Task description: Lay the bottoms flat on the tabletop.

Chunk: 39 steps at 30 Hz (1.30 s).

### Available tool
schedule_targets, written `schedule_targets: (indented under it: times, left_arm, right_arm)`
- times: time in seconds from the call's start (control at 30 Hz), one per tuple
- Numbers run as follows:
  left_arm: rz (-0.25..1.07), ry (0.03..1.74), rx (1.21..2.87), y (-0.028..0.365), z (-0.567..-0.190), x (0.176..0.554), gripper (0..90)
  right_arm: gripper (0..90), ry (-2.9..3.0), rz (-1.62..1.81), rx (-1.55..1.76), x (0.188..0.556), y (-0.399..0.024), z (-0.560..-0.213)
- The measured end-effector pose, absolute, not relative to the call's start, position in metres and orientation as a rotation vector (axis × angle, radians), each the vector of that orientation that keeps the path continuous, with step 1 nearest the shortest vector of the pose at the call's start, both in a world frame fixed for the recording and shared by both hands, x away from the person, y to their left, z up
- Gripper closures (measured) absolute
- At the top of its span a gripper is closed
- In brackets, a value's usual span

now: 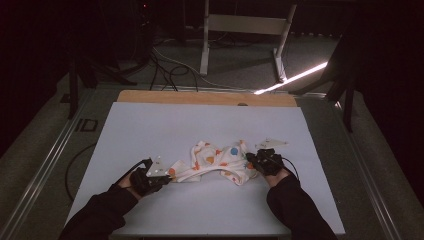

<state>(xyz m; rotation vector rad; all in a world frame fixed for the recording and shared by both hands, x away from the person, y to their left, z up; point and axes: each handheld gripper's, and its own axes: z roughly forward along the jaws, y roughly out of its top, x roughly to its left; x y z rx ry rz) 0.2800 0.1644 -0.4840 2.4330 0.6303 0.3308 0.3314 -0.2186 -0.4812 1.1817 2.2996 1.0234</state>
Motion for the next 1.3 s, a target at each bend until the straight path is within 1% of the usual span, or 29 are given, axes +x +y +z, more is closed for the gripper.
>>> schedule_targets:
  times: [0.13, 0.2, 0.23, 0.27, 0.3, 0.37, 0.53, 0.63, 0.67, 0.7, 0.73, 0.77, 0.8, 0.83, 0.87, 0.9, 0.93, 1.03, 1.07, 1.1, 1.13, 1.17, 1.2, 1.23, 1.27, 1.3]
  left_arm:
    - [0.285, 0.608, 2.437, 0.166, -0.487, 0.264, 88.4]
    - [0.230, 0.589, 2.442, 0.160, -0.491, 0.252, 88.3]
    - [0.230, 0.589, 2.442, 0.160, -0.491, 0.252, 88.4]
    - [0.190, 0.568, 2.450, 0.155, -0.492, 0.247, 88.3]
    - [0.190, 0.568, 2.450, 0.155, -0.492, 0.247, 88.3]
    - [0.137, 0.537, 2.465, 0.149, -0.492, 0.243, 88.2]
    - [0.106, 0.513, 2.461, 0.143, -0.493, 0.241, 88.1]
    - [0.100, 0.521, 2.431, 0.141, -0.493, 0.243, 86.8]
    - [0.100, 0.527, 2.427, 0.141, -0.492, 0.245, 81.9]
    - [0.096, 0.530, 2.418, 0.142, -0.492, 0.247, 81.9]
    - [0.094, 0.539, 2.399, 0.142, -0.491, 0.248, 77.1]
    - [0.109, 0.558, 2.381, 0.143, -0.490, 0.250, 69.6]
    - [0.109, 0.573, 2.367, 0.144, -0.488, 0.253, 61.7]
    - [0.112, 0.576, 2.362, 0.145, -0.488, 0.255, 58.4]
    - [0.124, 0.603, 2.342, 0.146, -0.486, 0.258, 52.9]
    - [0.124, 0.617, 2.332, 0.147, -0.485, 0.261, 45.5]
    - [0.126, 0.632, 2.312, 0.148, -0.483, 0.264, 43.8]
    - [0.147, 0.662, 2.292, 0.150, -0.479, 0.272, 31.0]
    - [0.156, 0.679, 2.275, 0.150, -0.476, 0.275, 28.9]
    - [0.156, 0.681, 2.268, 0.151, -0.475, 0.277, 25.5]
    - [0.158, 0.685, 2.251, 0.151, -0.472, 0.280, 23.0]
    - [0.156, 0.688, 2.242, 0.151, -0.471, 0.281, 19.8]
    - [0.160, 0.699, 2.235, 0.150, -0.468, 0.285, 18.3]
    - [0.164, 0.704, 2.231, 0.150, -0.467, 0.287, 16.1]
    - [0.169, 0.708, 2.224, 0.149, -0.465, 0.290, 16.0]
    - [0.174, 0.716, 2.220, 0.149, -0.464, 0.292, 15.7]
  right_arm:
    - [89.3, 2.323, 1.008, 1.174, 0.325, -0.221, -0.488]
    - [89.3, 2.340, 0.992, 1.175, 0.319, -0.223, -0.494]
    - [89.3, 2.340, 0.992, 1.175, 0.319, -0.223, -0.494]
    - [89.2, 2.356, 0.976, 1.179, 0.316, -0.226, -0.499]
    - [89.2, 2.357, 0.973, 1.187, 0.315, -0.227, -0.502]
    - [89.1, 2.365, 0.961, 1.188, 0.315, -0.229, -0.504]
    - [88.8, 2.359, 0.952, 1.185, 0.315, -0.230, -0.504]
    - [87.9, 2.352, 0.966, 1.182, 0.316, -0.230, -0.503]
    - [82.8, 2.353, 0.976, 1.185, 0.317, -0.230, -0.502]
    - [82.8, 2.353, 0.976, 1.185, 0.317, -0.230, -0.502]
    - [79.1, 2.344, 0.986, 1.189, 0.316, -0.230, -0.501]
    - [74.9, 2.341, 0.996, 1.190, 0.316, -0.231, -0.500]
    - [69.1, 2.328, 1.011, 1.197, 0.316, -0.232, -0.498]
    - [65.2, 2.321, 1.035, 1.203, 0.317, -0.232, -0.497]
    - [59.1, 2.322, 1.045, 1.205, 0.317, -0.233, -0.495]
    - [52.2, 2.319, 1.059, 1.204, 0.317, -0.233, -0.493]
    - [49.0, 2.318, 1.063, 1.191, 0.318, -0.234, -0.491]
    - [34.1, 2.299, 1.097, 1.181, 0.320, -0.234, -0.483]
    - [30.8, 2.294, 1.112, 1.183, 0.320, -0.234, -0.481]
    - [24.5, 2.287, 1.136, 1.170, 0.322, -0.233, -0.478]
    - [22.5, 2.284, 1.135, 1.165, 0.322, -0.234, -0.477]
    - [16.3, 2.285, 1.144, 1.164, 0.323, -0.233, -0.474]
    - [12.9, 2.294, 1.162, 1.152, 0.324, -0.233, -0.473]
    - [13.0, 2.296, 1.173, 1.144, 0.325, -0.233, -0.470]
    - [12.9, 2.290, 1.176, 1.145, 0.326, -0.233, -0.469]
    - [10.5, 2.284, 1.176, 1.145, 0.328, -0.233, -0.467]
